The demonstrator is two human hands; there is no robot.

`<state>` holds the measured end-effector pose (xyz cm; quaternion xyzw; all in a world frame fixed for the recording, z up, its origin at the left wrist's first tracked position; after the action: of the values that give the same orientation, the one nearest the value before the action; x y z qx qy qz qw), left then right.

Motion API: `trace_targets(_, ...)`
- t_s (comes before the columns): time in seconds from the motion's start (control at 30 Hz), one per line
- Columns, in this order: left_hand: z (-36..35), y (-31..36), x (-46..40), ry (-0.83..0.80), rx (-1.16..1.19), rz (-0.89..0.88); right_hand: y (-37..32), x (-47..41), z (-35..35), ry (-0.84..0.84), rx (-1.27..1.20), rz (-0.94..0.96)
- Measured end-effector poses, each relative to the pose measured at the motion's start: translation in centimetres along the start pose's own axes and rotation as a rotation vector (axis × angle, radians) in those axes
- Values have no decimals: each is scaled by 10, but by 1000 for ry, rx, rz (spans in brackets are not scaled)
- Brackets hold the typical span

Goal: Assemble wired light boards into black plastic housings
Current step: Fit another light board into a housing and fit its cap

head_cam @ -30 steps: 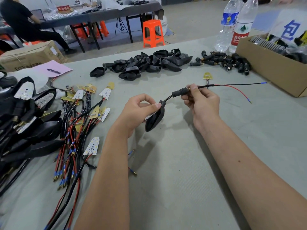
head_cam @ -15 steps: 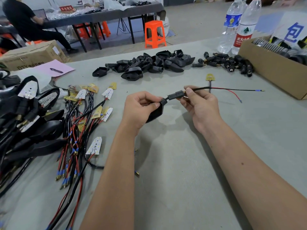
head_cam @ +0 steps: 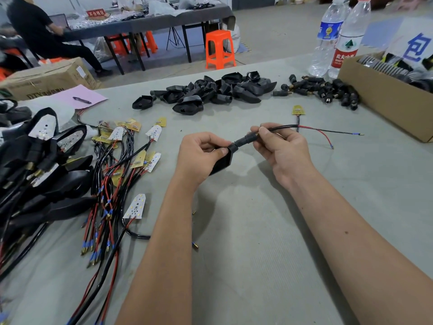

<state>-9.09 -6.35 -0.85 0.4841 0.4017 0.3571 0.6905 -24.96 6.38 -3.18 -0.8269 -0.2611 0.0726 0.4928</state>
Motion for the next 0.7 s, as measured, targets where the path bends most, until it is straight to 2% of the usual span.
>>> trace_targets(0.4,-4,5,1,106,-185,-140,-5,-1,2,41,108,112)
trace_targets(0.7,-7,11,4,94,-165,-191,-7,0,2,20,161,121)
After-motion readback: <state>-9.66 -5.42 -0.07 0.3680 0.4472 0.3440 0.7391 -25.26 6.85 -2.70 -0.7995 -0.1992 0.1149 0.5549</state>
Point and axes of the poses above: each hand's wrist, its own x-axis away from the middle knuckle, its own z-axis out of the back of the hand, y = z × x, the point moved 8 cm from there along -x, towards the middle knuckle, and after that the axes turned 13 degrees about y, right-handed, at the moved point
